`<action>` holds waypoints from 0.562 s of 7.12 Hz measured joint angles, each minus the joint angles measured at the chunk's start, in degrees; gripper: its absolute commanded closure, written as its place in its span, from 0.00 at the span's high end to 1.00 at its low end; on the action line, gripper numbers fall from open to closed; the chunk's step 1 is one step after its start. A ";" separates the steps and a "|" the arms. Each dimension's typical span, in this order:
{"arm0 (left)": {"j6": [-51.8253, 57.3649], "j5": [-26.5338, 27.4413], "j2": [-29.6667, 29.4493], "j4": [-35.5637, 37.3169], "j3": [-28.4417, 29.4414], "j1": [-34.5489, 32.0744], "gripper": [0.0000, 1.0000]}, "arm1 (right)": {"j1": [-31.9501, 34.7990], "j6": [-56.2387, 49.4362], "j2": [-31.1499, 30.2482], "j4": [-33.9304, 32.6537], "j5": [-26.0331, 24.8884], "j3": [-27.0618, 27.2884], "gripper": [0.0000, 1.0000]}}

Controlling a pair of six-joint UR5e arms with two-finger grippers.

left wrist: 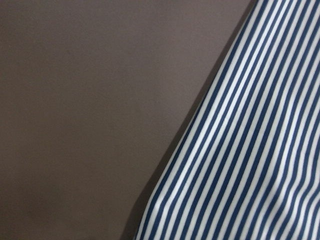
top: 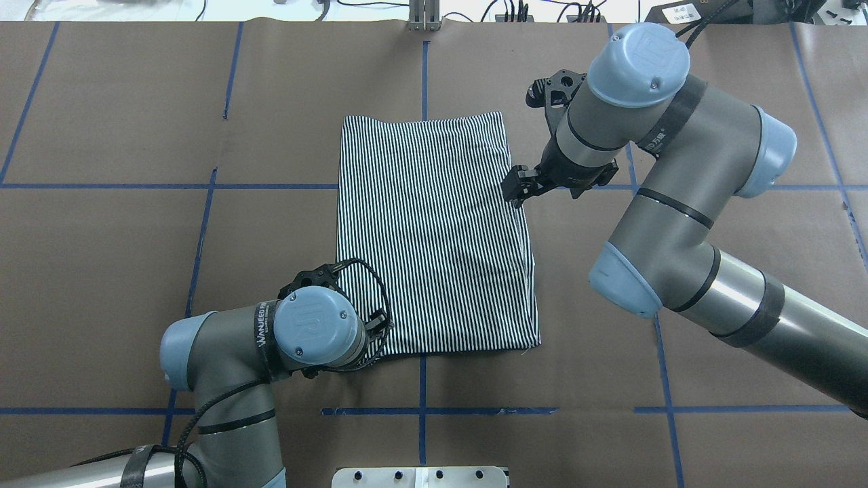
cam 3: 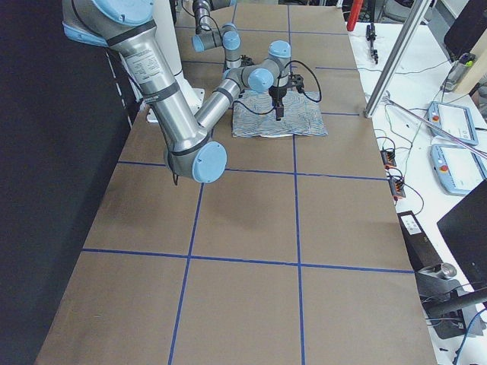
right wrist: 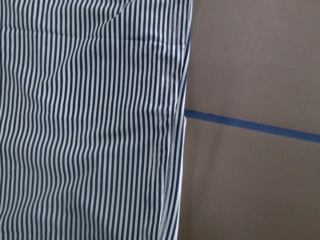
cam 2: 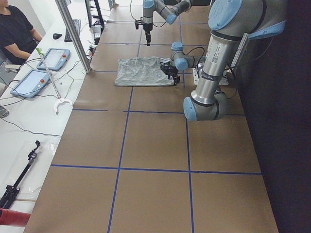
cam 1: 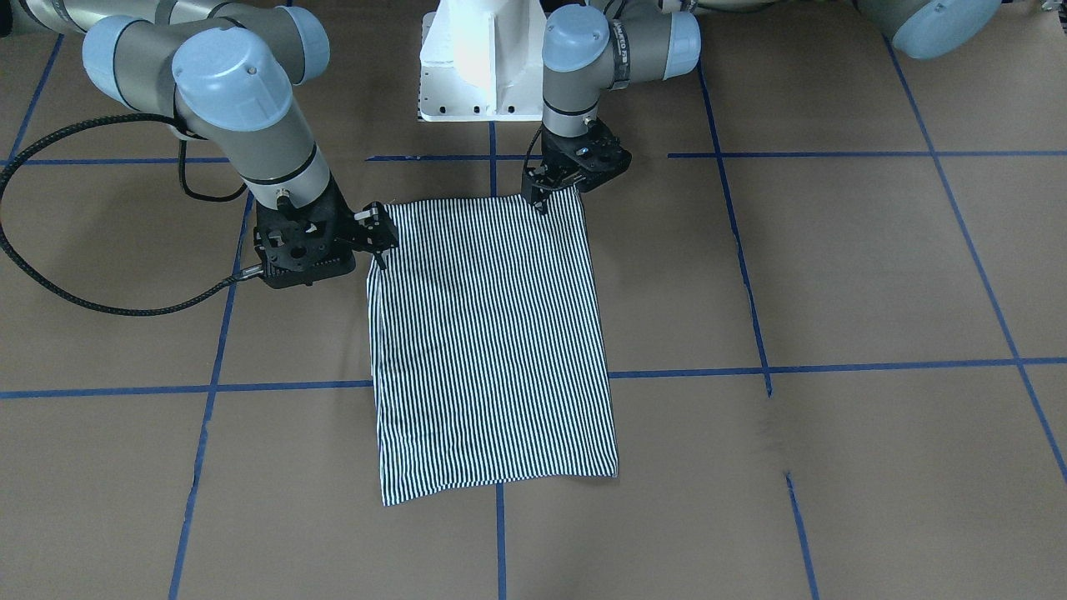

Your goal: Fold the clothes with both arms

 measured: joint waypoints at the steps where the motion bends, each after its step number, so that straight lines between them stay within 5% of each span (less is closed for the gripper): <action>1: 0.00 0.04 0.04 0.02 0.02 -0.07 0.90 | 0.03 -0.02 0.00 -0.03 0.00 0.00 1.00; 4: 0.10 -0.02 0.22 0.70 -0.52 -0.13 0.87 | 0.05 0.03 0.04 -0.06 0.01 -0.02 1.00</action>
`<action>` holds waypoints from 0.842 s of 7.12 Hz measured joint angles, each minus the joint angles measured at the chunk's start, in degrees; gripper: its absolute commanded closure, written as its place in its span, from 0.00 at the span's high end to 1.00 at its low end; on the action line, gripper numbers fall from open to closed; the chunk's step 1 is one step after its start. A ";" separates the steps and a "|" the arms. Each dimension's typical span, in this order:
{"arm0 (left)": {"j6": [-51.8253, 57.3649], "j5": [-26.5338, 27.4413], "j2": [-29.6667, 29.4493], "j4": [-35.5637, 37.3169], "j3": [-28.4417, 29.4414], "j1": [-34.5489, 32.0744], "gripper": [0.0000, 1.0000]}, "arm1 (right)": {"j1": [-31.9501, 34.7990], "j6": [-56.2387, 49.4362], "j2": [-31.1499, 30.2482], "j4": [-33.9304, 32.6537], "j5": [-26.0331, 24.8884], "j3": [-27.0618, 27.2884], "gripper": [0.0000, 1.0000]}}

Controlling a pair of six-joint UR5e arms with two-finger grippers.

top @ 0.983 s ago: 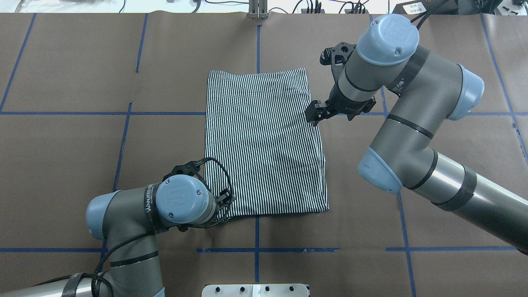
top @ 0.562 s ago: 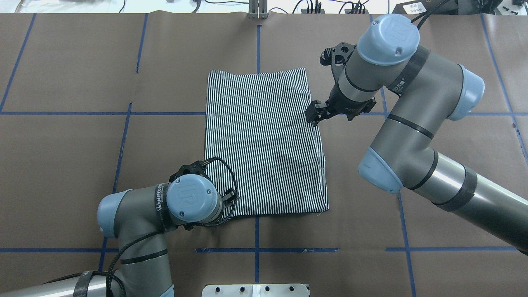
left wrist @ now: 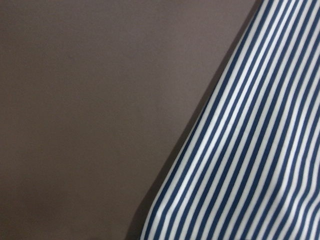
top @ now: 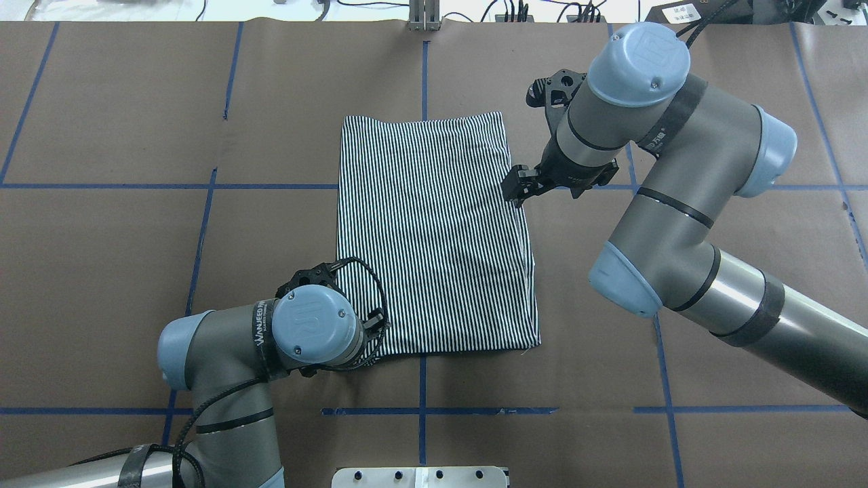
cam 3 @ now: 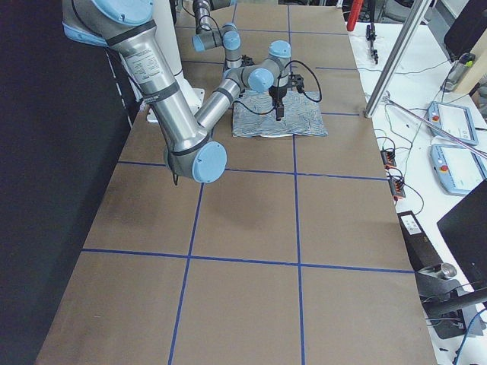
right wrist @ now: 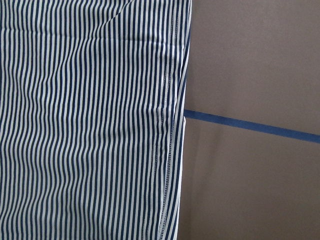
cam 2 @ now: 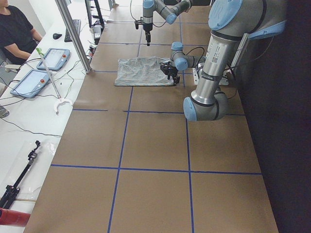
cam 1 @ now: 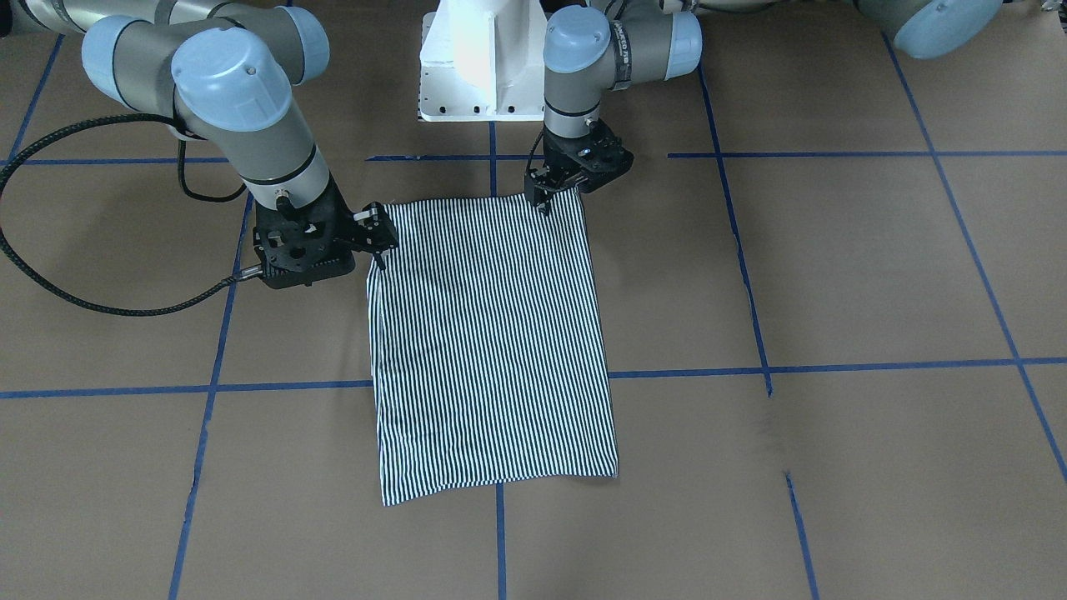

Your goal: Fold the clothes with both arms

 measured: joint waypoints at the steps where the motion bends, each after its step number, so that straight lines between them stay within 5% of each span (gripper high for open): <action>1: 0.04 -0.01 0.04 0.12 -0.12 0.03 0.85 | 0.01 0.02 0.01 -0.02 0.00 0.07 1.00; 2: 0.06 -0.01 0.06 0.16 -0.13 0.10 0.76 | 0.01 0.05 -0.04 -0.06 0.00 0.23 1.00; 4: 0.02 -0.07 0.08 0.22 -0.11 0.21 0.12 | 0.01 0.09 -0.12 -0.09 0.00 0.36 1.00; 5: 0.12 -0.09 0.08 0.20 -0.12 0.24 0.00 | 0.02 0.06 -0.13 -0.09 0.00 0.37 1.00; 6: 0.43 -0.09 0.07 0.19 -0.15 0.28 0.00 | 0.03 0.04 -0.13 -0.09 0.00 0.37 1.00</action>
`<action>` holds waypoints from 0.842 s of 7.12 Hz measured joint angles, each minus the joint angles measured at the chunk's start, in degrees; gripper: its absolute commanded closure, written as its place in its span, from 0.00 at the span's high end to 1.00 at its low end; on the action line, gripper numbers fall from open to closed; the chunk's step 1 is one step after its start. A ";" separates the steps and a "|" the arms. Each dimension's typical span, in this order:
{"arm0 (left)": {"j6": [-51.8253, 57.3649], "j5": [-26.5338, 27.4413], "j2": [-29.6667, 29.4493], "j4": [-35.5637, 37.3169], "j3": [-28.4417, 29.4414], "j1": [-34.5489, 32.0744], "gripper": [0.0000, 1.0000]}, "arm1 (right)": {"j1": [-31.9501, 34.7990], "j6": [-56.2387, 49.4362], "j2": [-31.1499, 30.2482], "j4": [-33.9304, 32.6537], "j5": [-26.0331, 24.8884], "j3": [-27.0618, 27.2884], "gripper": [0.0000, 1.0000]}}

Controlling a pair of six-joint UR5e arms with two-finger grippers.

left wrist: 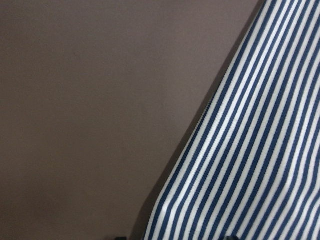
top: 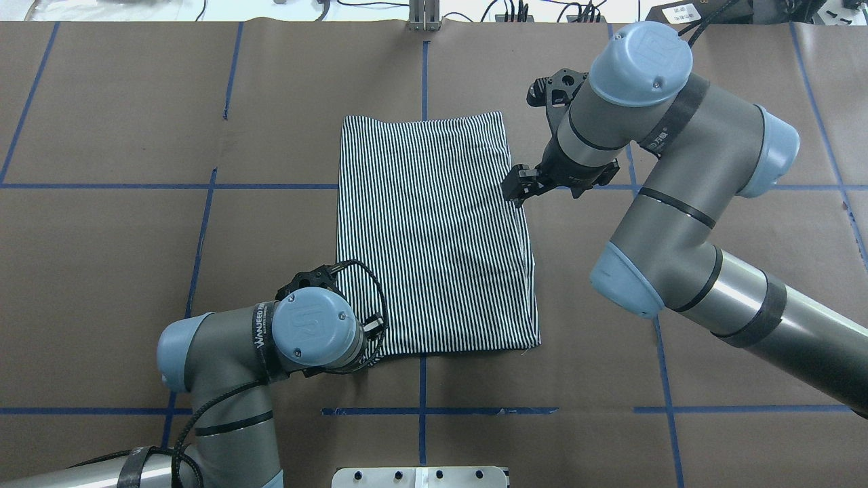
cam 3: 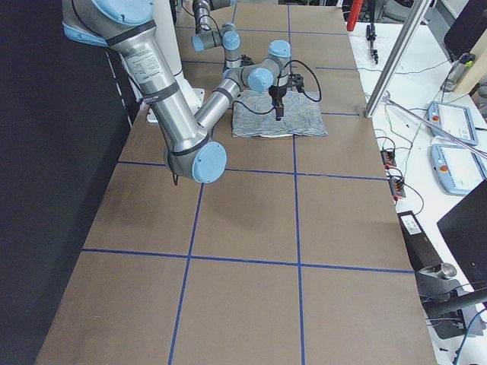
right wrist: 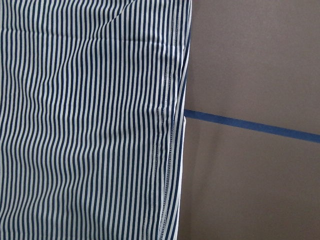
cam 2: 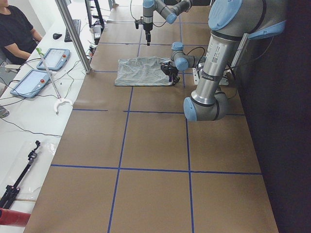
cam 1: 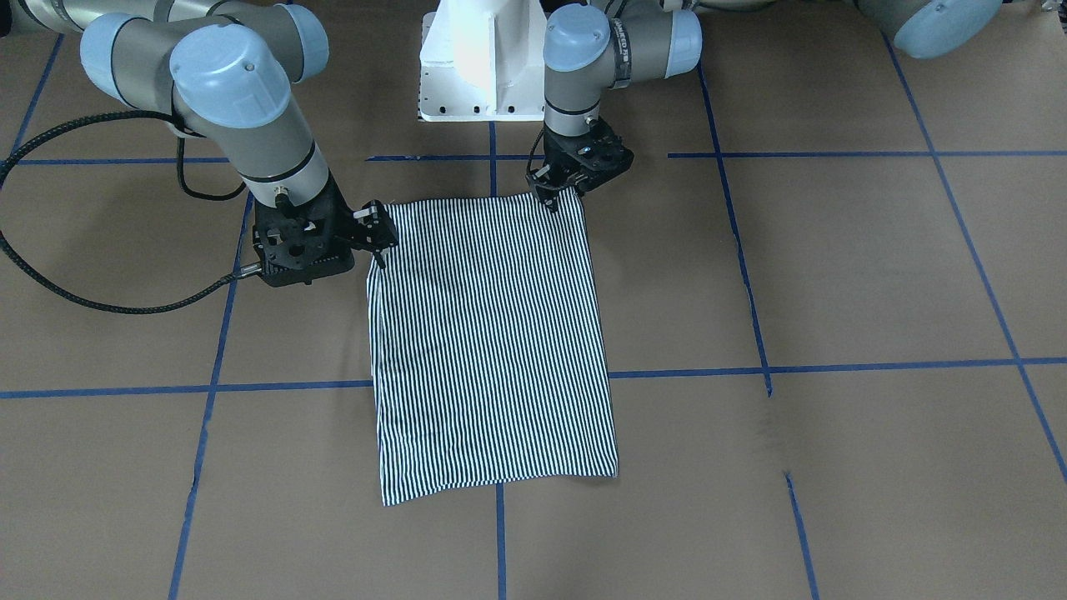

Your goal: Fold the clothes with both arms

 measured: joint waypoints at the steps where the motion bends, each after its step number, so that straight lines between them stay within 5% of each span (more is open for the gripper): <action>1: 0.29 -0.02 -0.04 -0.01 -0.03 0.08 0.00 | 0.03 -0.01 -0.03 0.00 0.00 0.00 1.00; 6: 9.16 -0.36 2.38 1.08 -5.53 -0.20 0.00 | -0.58 7.75 -0.07 0.04 1.29 0.54 1.00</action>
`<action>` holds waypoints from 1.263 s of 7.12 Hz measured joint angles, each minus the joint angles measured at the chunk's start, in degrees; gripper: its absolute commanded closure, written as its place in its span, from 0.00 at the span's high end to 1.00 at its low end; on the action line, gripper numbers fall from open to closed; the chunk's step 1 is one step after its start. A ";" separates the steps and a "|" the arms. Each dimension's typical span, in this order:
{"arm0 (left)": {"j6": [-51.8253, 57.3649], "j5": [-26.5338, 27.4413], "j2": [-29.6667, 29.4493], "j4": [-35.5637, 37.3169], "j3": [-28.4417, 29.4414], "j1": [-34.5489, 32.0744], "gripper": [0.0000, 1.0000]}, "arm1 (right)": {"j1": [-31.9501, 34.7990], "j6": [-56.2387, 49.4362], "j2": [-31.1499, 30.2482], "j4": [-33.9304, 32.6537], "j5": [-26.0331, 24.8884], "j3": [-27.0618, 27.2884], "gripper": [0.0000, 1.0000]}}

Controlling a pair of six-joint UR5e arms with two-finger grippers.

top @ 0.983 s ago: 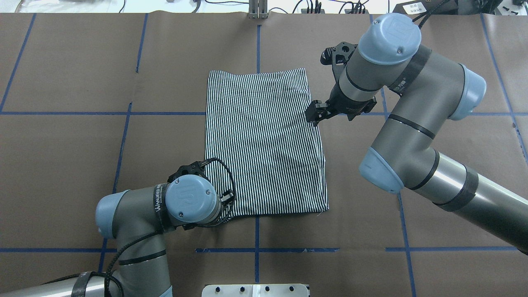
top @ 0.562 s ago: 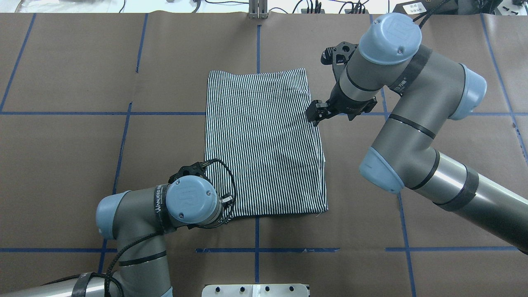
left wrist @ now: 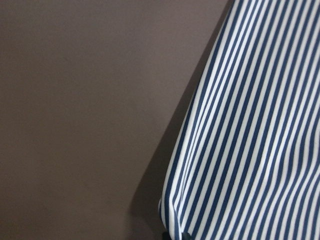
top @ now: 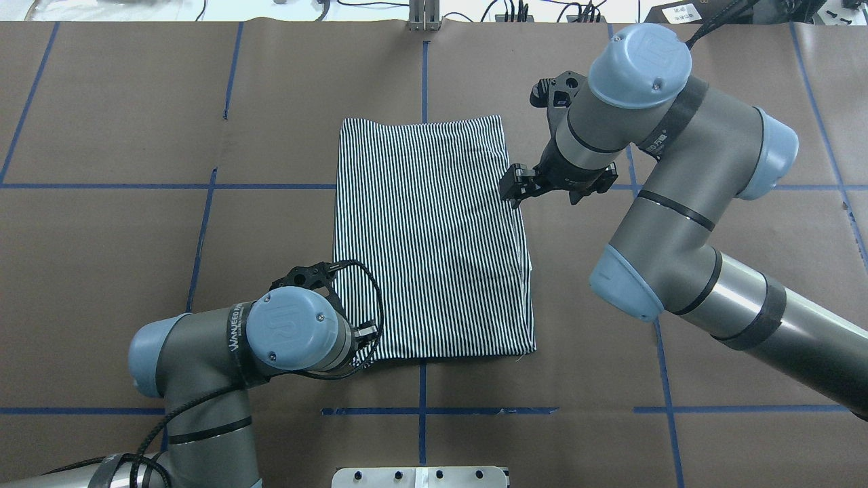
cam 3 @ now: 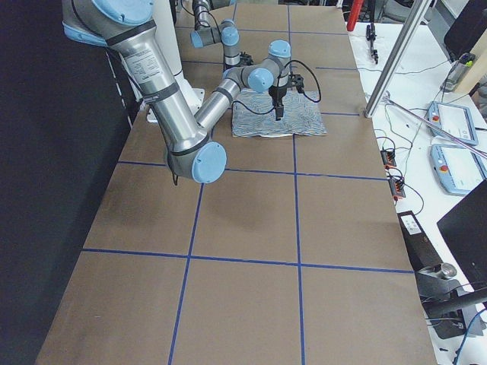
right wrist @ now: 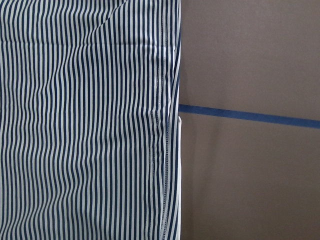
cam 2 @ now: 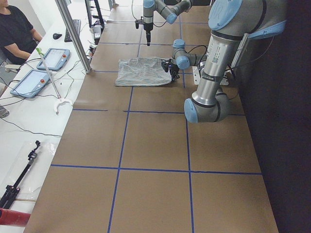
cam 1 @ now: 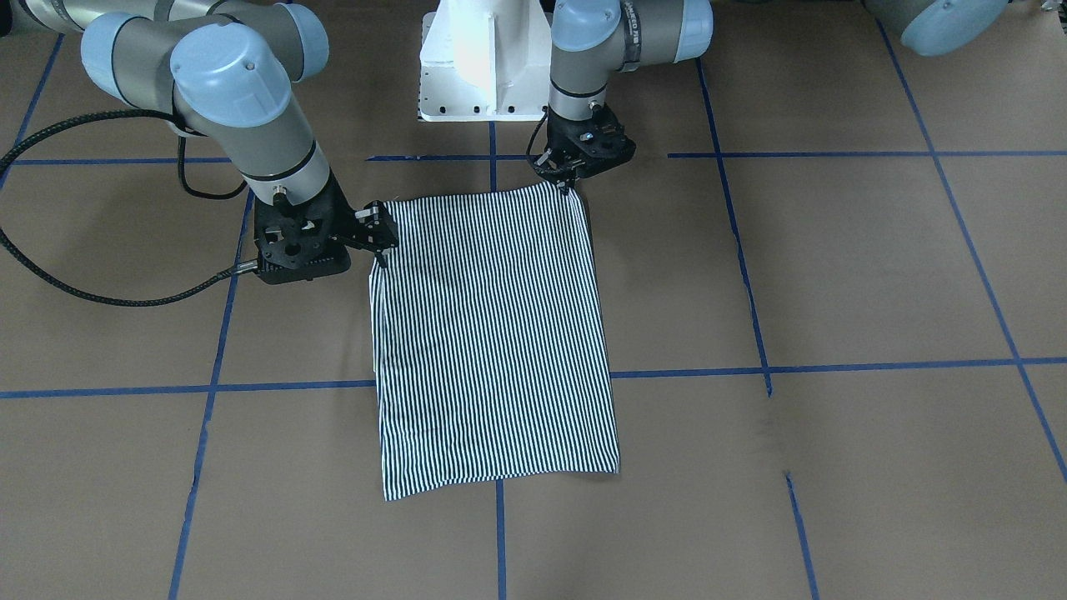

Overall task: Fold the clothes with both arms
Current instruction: 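Move the right gripper down to the shirt's near edge beside the left gripper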

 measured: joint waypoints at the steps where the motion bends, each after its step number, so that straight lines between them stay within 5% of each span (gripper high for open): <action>1: 3.14 -0.07 0.73 -0.01 -1.07 -0.05 0.00 | -1.15 6.24 -0.01 0.07 1.15 0.68 1.00; 4: 5.46 -0.16 0.87 -0.37 -1.57 0.21 0.00 | -8.69 32.54 0.35 0.78 -1.52 1.52 1.00; 6: 6.11 -0.17 0.69 -0.46 -1.64 0.25 0.00 | -14.91 48.71 0.78 1.65 -8.62 1.17 1.00; 9: 6.62 -0.17 0.54 -0.47 -1.88 0.15 0.00 | -21.77 59.14 0.35 4.20 -17.19 -2.03 1.00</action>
